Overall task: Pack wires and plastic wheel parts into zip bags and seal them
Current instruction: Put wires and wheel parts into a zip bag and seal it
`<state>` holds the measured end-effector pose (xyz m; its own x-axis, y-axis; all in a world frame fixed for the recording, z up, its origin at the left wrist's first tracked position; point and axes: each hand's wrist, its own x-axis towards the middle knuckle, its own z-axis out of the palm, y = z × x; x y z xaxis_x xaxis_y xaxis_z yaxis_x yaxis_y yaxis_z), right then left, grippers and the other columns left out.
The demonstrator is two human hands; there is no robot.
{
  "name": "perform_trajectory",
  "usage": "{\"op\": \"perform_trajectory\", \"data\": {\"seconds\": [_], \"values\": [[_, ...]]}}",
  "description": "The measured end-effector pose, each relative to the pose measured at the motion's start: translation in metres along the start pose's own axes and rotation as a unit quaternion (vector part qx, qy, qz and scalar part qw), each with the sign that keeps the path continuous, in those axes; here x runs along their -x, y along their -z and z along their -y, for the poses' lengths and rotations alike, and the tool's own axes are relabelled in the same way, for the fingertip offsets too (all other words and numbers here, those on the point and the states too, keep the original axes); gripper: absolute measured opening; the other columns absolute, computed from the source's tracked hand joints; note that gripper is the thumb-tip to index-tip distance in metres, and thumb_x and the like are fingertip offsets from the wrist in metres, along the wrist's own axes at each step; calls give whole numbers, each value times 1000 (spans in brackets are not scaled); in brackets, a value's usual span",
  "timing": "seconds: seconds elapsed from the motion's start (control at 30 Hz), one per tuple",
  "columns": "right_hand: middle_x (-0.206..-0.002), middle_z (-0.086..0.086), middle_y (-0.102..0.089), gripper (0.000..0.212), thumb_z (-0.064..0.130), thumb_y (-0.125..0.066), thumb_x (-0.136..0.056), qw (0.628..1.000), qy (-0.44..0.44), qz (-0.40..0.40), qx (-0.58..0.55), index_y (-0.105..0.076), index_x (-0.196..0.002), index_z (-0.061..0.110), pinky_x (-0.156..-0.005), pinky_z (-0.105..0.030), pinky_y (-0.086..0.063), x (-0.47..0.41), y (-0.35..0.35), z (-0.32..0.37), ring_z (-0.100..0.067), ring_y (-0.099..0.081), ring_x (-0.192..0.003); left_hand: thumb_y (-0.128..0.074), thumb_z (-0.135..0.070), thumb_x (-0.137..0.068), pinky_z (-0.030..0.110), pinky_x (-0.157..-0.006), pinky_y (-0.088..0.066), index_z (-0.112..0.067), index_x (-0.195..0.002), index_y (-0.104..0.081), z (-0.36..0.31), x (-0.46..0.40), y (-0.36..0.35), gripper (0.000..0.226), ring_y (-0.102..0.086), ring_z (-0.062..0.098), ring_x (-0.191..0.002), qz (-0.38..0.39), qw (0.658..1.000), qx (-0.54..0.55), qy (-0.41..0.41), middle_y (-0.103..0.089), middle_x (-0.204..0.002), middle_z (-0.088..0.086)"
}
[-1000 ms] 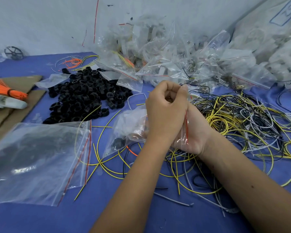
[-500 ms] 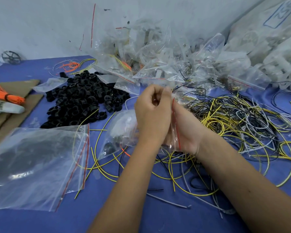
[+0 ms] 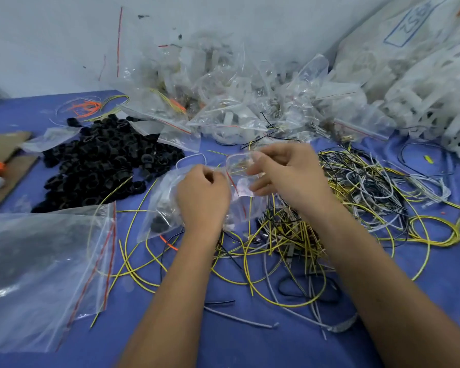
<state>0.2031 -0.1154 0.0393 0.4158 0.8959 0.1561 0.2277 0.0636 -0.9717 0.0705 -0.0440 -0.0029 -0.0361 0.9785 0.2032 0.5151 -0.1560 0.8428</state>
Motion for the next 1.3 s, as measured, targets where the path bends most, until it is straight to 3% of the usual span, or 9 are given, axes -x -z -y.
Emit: {"op": "perform_trajectory", "data": {"seconds": [0.17, 0.33, 0.47, 0.73, 0.9, 0.97, 1.1, 1.2, 1.3], "values": [[-61, -5, -69, 27, 28, -65, -97, 959, 86, -80, 259, -70, -75, 12, -46, -31, -50, -14, 64, -4, -24, -65, -48, -45, -44, -103, 36, -64, -30, -14, -79, -59, -4, 2, 6, 40, -51, 29, -73, -33, 996, -79, -30, -56, -70, -1], [-57, -10, -65, 63, 63, -65, -87, 873, -77, -42, 479, -67, -62, 5, -62, -36, -53, -16, 94, -5, -26, -62, -57, -51, -71, -91, 35, -66, -35, -23, -81, -56, -15, 12, 2, 49, -55, 21, -75, -13, 994, -93, -62, -58, -73, -9], [-68, -10, -70, 61, 67, -76, -73, 838, -127, 40, 529, -71, -71, 6, -69, -37, -57, -12, 91, -1, -25, -68, -71, -59, -74, -83, 38, -69, -50, -27, -84, -55, -19, 20, -7, 47, -63, 20, -76, 27, 991, -62, -113, -63, -73, -8], [-65, 1, -73, 11, 19, -84, -78, 889, -77, 60, 447, -74, -75, 20, -57, -23, -51, -11, 90, -1, -13, -70, -59, -70, -43, -88, 37, -67, -49, -27, -85, -56, -12, 21, -19, 21, -59, 10, -68, 59, 989, -38, -132, -61, -70, -9], [-71, -3, -74, 8, 11, -81, -83, 967, 25, 46, 249, -76, -85, 18, -65, -34, -61, -13, 86, -4, -18, -72, -64, -70, -38, -91, 39, -63, -53, -22, -81, -60, -18, 21, -15, 22, -61, 17, -65, 25, 985, 79, -149, -63, -68, -5], [-75, -9, -75, 8, 7, -80, -83, 986, 38, 69, 150, -76, -87, 12, -60, -31, -58, -14, 82, -5, -19, -70, -63, -70, -40, -93, 34, -58, -50, -23, -77, -63, -24, 23, -14, 24, -60, 14, -58, 66, 977, 147, -142, -65, -65, -3], [-78, -13, -74, 11, 2, -80, -83, 993, 73, 70, 67, -75, -91, 8, -60, -25, -52, -16, 70, -12, -17, -67, -65, -71, -42, -93, 30, -44, -44, -17, -82, -70, -28, 29, -15, 27, -54, 14, -45, 195, 950, 219, -107, -62, -61, 9], [-73, -8, -71, 8, 2, -78, -85, 994, 95, 49, 35, -74, -90, 5, -57, -25, -51, -18, 61, -16, -17, -64, -60, -73, -23, -95, 23, -40, -42, -2, -89, -70, -26, 27, -15, 22, -55, 15, -42, 215, 938, 263, -75, -62, -67, 22], [-73, -2, -70, 12, 12, -71, -94, 996, 83, 16, -8, -72, -97, 1, -53, -26, -53, -18, 56, -16, -17, -65, -60, -72, -16, -95, 21, -39, -41, -5, -83, -71, -26, 21, -10, 17, -53, 14, -42, 208, 922, 326, -14, -64, -67, 14]]}}
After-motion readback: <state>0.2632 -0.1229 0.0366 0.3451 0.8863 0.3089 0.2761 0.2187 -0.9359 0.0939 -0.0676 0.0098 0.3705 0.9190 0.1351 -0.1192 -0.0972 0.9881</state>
